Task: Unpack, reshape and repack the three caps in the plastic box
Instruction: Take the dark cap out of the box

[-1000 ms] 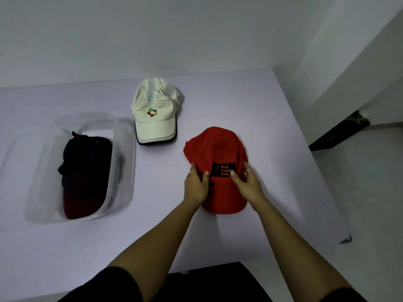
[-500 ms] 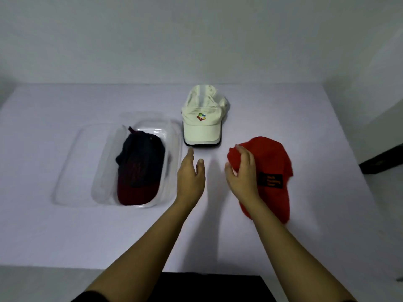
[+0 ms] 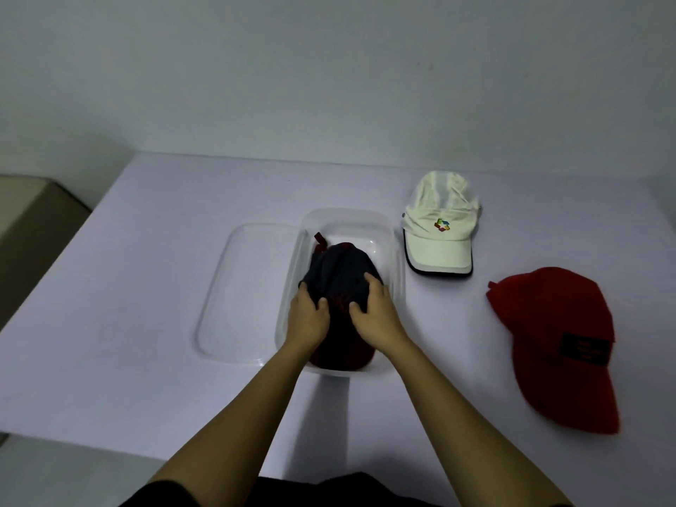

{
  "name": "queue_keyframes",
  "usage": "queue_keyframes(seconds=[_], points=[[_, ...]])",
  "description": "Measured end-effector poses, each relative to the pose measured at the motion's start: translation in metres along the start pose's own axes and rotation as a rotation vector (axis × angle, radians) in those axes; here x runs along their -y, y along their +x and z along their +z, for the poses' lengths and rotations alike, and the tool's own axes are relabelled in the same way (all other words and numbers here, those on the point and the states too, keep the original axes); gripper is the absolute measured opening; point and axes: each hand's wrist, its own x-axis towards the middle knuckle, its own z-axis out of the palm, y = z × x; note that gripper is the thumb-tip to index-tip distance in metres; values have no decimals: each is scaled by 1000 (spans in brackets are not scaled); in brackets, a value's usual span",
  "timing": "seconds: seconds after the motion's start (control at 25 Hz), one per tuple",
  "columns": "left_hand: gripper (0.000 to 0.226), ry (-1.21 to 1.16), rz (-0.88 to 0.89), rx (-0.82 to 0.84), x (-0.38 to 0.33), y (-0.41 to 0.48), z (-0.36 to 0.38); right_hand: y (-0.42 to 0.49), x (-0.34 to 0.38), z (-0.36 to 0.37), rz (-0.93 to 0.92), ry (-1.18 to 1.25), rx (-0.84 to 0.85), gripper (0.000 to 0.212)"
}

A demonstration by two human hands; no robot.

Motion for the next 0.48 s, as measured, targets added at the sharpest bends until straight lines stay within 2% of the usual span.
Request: queue_keyframes(seconds=[0.12, 0.24, 0.32, 0.48], points=[[56, 23, -153, 149, 19, 10, 2, 17, -2, 19, 256, -3, 81, 81], [55, 53, -266, 189, 25, 17, 6, 27, -4, 28, 384, 72, 64, 92], [56, -26, -307, 195, 21, 18, 6, 30, -4, 31, 383, 73, 25, 92], [55, -385, -358, 174, 9, 12, -2, 29, 6, 24, 289, 114, -127, 80]])
